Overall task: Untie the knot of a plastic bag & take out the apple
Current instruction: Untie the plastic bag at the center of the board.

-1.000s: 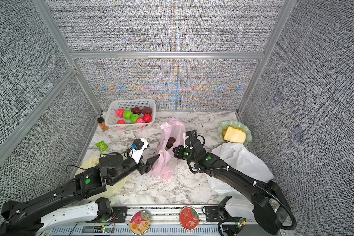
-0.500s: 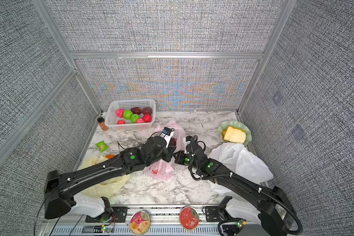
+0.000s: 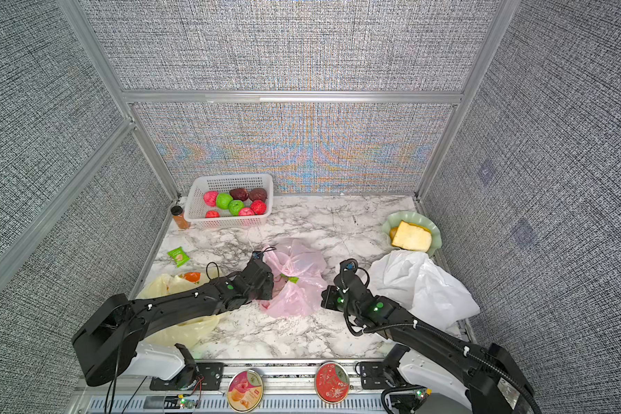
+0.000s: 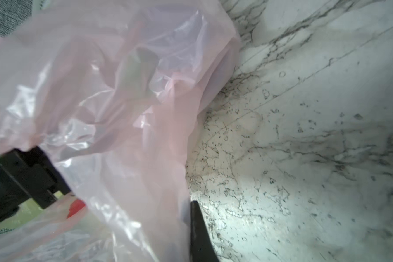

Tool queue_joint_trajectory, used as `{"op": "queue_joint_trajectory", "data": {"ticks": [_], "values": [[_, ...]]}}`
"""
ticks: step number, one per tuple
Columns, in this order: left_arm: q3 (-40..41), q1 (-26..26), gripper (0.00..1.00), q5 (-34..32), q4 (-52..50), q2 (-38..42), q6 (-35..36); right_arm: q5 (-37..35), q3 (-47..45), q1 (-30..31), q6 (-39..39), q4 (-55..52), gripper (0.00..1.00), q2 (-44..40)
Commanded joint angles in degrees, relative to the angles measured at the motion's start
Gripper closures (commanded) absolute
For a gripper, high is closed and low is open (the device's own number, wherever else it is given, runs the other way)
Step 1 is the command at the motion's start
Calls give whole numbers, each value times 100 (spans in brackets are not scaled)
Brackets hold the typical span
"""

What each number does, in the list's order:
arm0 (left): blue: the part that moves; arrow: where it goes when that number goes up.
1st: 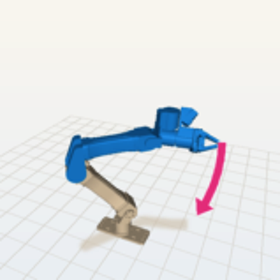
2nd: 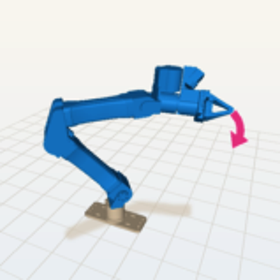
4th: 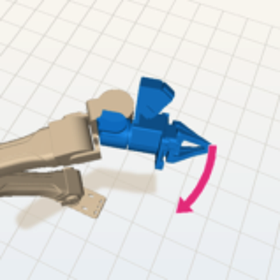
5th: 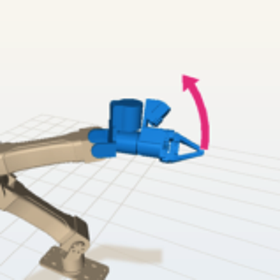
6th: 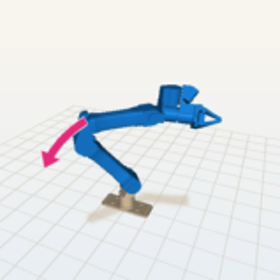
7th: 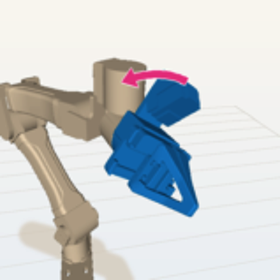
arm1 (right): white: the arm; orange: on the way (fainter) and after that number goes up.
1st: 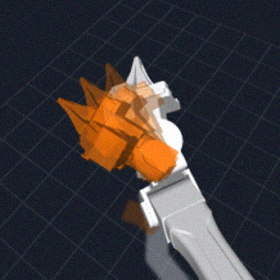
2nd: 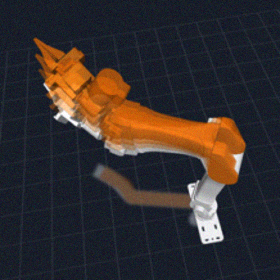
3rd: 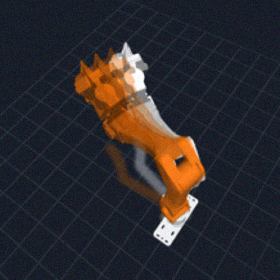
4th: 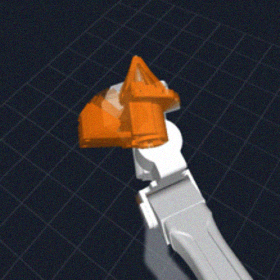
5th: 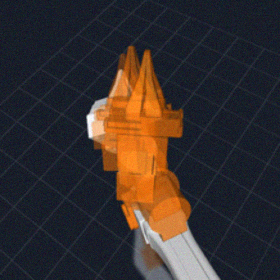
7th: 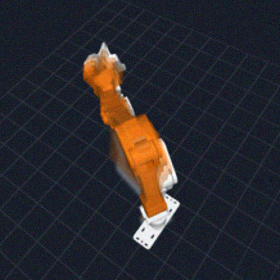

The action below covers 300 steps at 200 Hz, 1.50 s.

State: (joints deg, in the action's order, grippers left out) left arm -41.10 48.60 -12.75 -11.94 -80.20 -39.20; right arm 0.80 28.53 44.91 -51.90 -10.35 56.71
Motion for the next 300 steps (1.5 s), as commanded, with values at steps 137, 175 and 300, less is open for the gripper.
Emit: {"op": "queue_joint_trajectory", "data": {"ticks": [137, 175, 300], "values": [[174, 1178, 54, 1321, 842, 448, 798, 245, 825, 114, -628, 641, 16, 997], [619, 1266, 53, 1068, 1320, 358, 298, 42, 875, 520, -771, 440, 41, 1719], [128, 395, 45, 473, -388, 1411, 536, -818, 401, 813, -157, -582, 100, 928]]}}
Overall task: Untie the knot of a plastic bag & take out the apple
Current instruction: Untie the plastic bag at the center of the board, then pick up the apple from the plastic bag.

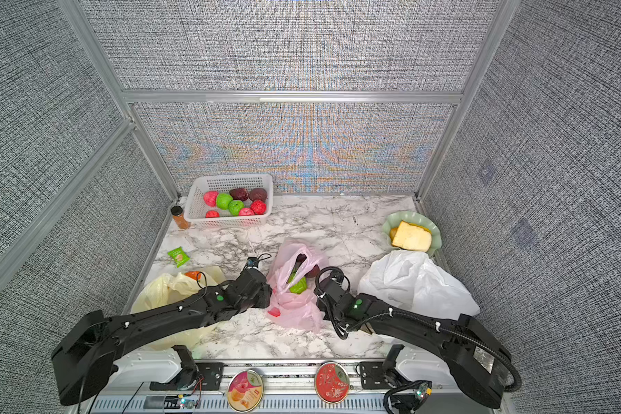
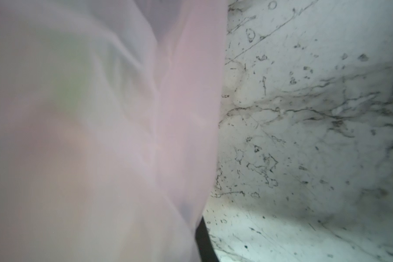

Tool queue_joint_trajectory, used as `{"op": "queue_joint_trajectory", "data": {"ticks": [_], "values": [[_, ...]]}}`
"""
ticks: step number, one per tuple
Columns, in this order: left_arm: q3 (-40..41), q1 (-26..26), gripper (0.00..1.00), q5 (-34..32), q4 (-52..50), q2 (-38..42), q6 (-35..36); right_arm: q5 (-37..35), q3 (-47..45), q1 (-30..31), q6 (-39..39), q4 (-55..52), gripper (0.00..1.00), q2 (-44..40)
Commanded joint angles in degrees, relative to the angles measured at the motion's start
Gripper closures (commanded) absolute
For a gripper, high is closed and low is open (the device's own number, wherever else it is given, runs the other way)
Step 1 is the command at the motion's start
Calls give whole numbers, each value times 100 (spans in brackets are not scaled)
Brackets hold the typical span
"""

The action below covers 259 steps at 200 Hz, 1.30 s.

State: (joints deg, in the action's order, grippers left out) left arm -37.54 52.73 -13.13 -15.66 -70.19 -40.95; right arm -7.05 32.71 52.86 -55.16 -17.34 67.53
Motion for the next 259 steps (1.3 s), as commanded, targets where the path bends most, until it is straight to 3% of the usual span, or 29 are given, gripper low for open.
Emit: {"op": "queue_joint_trajectory", "data": {"ticks": [1, 20, 43, 84, 109, 159, 180, 229, 259], "values": [[-241, -18, 45, 547, -12, 427, 742, -29, -18, 20, 170, 130, 100, -162], [-322, 187, 50, 1090, 216, 876, 1417, 78, -75, 30, 215, 563, 100, -214], [150, 454, 51, 1964, 960, 1474, 2444, 148, -7, 27, 300, 688, 100, -138], [468, 606, 59, 2663, 1165, 2135, 2465, 125, 4, 65, 307, 665, 100, -151], [412, 752, 61, 2724, 1481, 1735, 2300, 140, -32, 81, 275, 716, 100, -174], [-347, 846, 50, 1164, 2152, -442, 1777, 144, -163, 137, 151, 801, 100, -108], [-995, 827, 46, 195, 1715, -1200, 1190, 82, -248, 160, 113, 835, 100, -121], [-2029, 723, 30, -720, 568, -2503, 1299, 22, -281, 172, 167, 769, 100, -171], [-2206, 659, 25, -787, 80, -2919, 1260, -7, -256, 175, 222, 749, 100, -152]]}}
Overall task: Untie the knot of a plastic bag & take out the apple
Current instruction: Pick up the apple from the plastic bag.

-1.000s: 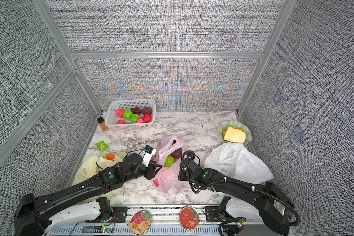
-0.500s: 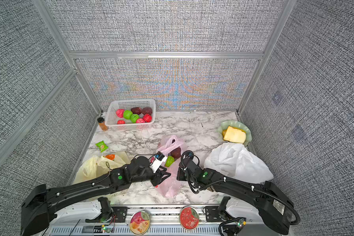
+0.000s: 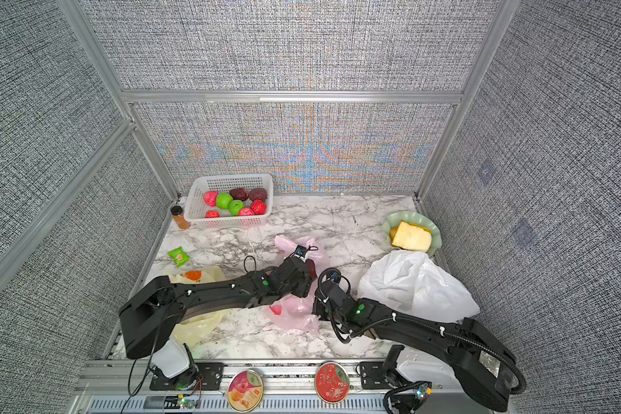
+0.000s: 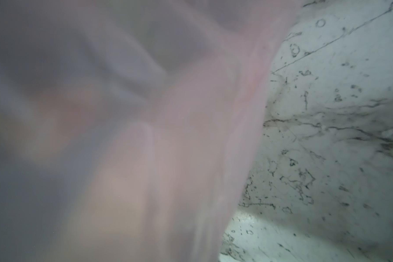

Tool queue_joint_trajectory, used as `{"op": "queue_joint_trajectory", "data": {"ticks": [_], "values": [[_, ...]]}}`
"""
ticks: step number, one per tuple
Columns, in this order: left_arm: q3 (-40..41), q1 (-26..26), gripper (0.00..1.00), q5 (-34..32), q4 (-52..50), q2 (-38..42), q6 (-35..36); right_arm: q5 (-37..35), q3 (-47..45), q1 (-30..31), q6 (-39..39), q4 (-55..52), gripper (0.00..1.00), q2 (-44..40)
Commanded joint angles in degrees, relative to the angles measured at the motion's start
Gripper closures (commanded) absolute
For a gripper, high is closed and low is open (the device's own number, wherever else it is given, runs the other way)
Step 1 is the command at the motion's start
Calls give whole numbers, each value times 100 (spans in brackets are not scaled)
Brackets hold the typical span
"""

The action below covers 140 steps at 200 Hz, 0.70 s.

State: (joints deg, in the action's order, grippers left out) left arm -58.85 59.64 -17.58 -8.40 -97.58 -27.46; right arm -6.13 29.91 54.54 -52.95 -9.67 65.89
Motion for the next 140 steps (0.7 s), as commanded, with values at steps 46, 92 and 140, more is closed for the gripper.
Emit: {"op": "queue_joint_trajectory", "data": {"ticks": [46, 92, 140], "values": [[-19, -40, 24, 198, -481, -512, 10, -90, 156, 5, 111, -21, 100, 178], [-23, -40, 41, 214, -549, -291, 91, -166, 208, 11, 153, -95, 100, 164], [107, -40, 53, 250, -474, 751, 305, -290, 269, 3, 221, -241, 100, 133]]}}
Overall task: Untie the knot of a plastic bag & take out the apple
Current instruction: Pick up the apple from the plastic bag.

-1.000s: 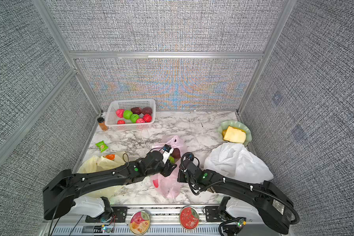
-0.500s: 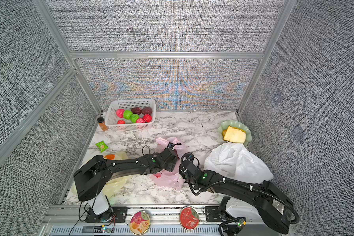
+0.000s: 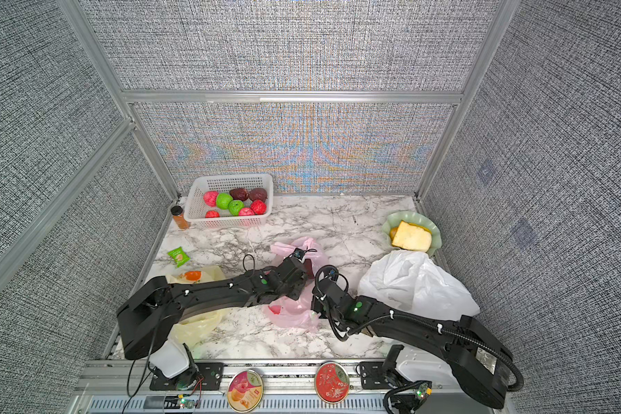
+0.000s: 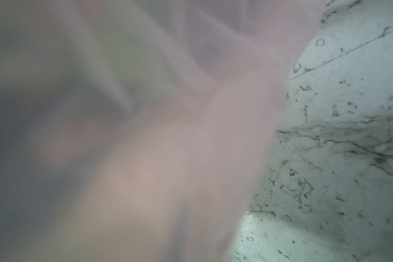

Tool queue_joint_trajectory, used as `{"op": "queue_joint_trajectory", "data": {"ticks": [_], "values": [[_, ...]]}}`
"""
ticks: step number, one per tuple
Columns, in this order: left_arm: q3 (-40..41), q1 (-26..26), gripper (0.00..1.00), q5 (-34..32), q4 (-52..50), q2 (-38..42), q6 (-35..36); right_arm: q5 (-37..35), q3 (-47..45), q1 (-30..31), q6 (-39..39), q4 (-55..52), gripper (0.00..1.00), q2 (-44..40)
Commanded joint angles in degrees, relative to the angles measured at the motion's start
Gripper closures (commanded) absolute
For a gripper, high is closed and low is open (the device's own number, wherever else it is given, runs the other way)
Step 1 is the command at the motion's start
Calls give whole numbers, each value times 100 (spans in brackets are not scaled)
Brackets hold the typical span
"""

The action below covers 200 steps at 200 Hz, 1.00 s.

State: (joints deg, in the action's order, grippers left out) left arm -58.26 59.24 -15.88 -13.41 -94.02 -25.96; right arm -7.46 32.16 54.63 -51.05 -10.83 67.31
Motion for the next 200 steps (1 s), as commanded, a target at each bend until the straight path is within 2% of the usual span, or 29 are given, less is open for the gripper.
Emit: {"op": "queue_joint_trajectory", "data": {"ticks": [1, 54, 106, 137, 159, 182, 200], "values": [[54, 0, 53, 82, 29, 416, 158, -158, 49, -6, 32, -128, 100, -4], [245, 0, 54, 641, -46, 1620, 738, -238, 200, -18, 104, -183, 100, 128], [359, -52, 51, 512, -152, 2928, 1365, -209, 343, -27, 165, -166, 100, 361], [116, -381, 50, 1126, -279, 3350, 1619, -203, 422, -54, 200, -193, 100, 433], [43, -665, 49, 1837, -142, 3529, 1683, -212, 457, -63, 230, -227, 100, 467], [144, -917, 49, 2569, 94, 3503, 1611, -246, 475, -80, 226, -261, 100, 451], [385, -958, 48, 2700, 268, 3355, 1549, -315, 492, -88, 244, -272, 100, 399]]}}
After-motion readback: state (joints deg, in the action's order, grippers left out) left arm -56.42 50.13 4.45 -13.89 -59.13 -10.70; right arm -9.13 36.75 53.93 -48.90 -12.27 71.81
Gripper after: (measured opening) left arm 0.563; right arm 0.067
